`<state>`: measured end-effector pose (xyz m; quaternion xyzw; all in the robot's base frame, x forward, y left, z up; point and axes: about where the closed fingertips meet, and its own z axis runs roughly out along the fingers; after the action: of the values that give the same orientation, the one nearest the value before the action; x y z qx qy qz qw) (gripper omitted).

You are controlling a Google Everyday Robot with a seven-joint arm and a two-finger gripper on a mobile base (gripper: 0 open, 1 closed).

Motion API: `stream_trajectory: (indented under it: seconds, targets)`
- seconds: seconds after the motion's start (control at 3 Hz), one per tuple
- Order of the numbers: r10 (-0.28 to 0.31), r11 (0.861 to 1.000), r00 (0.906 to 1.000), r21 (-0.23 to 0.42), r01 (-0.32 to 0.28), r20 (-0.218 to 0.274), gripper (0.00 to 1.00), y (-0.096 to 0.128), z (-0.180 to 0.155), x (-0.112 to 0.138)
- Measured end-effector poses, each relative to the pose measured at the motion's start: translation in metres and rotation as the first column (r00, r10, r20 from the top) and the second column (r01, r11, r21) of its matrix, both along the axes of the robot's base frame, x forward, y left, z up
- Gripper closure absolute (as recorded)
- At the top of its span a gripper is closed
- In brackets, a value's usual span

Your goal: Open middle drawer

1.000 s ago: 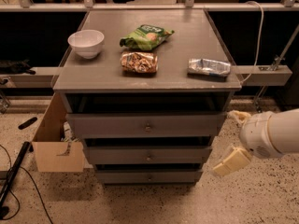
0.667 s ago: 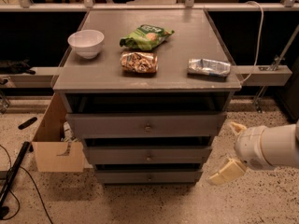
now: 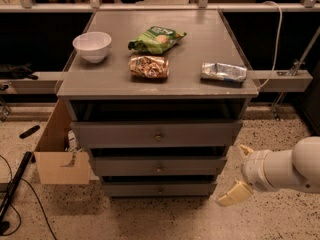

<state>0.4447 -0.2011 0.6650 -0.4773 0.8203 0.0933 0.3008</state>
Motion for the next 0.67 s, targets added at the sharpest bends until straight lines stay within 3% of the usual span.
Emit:
stream_trajectory:
  seconds: [0.33,0.67]
  targets:
    - [0.025,1.000,0.9990,-0.005,-0.025,-0.037,0.00,0.013,-0.026,0.011]
    - [0.075,0.997,0.9930,-0.003,-0.075,-0.092,0.00,0.045,-0.052,0.023]
